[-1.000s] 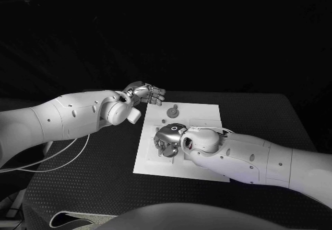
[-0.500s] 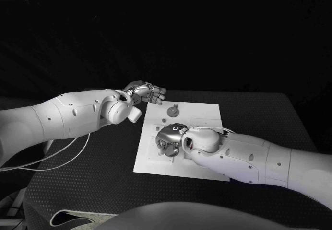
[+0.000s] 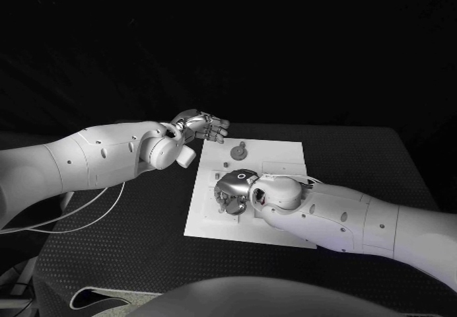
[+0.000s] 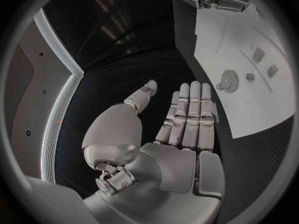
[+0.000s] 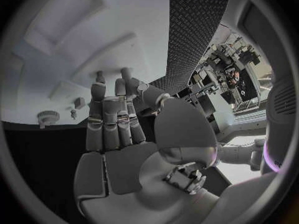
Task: Assemble the parts on the task board
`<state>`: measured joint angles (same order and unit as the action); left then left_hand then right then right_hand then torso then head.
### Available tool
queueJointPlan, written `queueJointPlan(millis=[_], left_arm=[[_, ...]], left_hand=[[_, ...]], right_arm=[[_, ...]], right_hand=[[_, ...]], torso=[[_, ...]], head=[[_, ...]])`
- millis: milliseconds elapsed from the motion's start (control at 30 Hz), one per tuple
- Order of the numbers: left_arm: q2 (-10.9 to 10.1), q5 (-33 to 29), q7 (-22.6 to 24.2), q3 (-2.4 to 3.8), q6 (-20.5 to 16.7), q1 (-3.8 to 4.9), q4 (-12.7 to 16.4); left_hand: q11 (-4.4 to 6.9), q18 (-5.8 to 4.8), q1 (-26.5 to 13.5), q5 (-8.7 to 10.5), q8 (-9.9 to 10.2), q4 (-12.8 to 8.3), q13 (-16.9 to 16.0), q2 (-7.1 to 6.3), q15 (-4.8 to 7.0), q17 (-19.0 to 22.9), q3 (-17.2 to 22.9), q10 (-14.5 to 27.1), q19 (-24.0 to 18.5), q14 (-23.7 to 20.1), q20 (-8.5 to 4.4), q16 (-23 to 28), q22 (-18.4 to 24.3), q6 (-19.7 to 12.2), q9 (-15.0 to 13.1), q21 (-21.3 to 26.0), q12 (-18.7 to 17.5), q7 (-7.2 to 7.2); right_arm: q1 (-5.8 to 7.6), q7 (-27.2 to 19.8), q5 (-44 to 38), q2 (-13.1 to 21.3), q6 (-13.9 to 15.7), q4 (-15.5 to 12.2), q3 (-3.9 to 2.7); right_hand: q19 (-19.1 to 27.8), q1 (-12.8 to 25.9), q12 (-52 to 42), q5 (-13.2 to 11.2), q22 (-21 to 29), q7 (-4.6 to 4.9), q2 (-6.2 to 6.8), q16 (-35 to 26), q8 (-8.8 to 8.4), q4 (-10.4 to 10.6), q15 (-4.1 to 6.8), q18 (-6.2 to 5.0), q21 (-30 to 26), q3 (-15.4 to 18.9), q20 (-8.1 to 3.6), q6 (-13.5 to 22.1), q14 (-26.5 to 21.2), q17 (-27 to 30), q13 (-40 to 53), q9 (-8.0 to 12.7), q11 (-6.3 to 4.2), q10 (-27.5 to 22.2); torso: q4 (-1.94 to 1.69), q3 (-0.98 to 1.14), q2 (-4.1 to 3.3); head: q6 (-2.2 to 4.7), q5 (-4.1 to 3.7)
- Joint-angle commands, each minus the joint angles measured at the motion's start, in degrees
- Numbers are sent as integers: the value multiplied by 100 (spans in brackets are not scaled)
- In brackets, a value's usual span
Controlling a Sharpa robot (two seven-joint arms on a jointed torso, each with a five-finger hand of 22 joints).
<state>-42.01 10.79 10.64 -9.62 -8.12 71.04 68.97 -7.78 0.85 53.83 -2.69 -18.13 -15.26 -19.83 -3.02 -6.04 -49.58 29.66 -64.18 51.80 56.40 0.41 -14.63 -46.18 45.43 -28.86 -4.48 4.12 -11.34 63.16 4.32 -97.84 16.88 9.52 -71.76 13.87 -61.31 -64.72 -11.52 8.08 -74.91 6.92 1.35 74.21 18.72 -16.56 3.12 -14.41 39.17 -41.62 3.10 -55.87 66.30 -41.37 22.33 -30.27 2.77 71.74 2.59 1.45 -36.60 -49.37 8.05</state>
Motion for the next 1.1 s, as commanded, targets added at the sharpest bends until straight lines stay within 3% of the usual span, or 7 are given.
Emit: queueJointPlan(millis=[33,1100], left_arm=[[17,11,44,5,83,6,3],[20,11,28,5,100,6,1]], left_hand=[[2,-18,-21,-17,-23,-2,9,33,-4,-8,-25,27,1,53,1,37,6,-16,6,29,6,-7],[0,-19,-17,-17,-21,0,11,35,-5,-13,-32,32,1,52,2,47,11,-20,9,32,6,-9]], right_arm=[[-29,6,-90,-13,-78,-22,19],[-44,10,-97,-76,119,-47,18]], right_hand=[[-7,-11,-16,41,-116,-6,-47,-20,135,11,34,-59,29,-39,-6,-112,-6,-8,2,-217,6,24],[-13,-10,-15,42,-116,-8,-50,-22,134,5,39,-59,33,-48,-11,-114,-5,-16,21,-230,2,27]], torso=[[2,1,1],[3,2,0]], head=[[-7,4],[-22,16]])
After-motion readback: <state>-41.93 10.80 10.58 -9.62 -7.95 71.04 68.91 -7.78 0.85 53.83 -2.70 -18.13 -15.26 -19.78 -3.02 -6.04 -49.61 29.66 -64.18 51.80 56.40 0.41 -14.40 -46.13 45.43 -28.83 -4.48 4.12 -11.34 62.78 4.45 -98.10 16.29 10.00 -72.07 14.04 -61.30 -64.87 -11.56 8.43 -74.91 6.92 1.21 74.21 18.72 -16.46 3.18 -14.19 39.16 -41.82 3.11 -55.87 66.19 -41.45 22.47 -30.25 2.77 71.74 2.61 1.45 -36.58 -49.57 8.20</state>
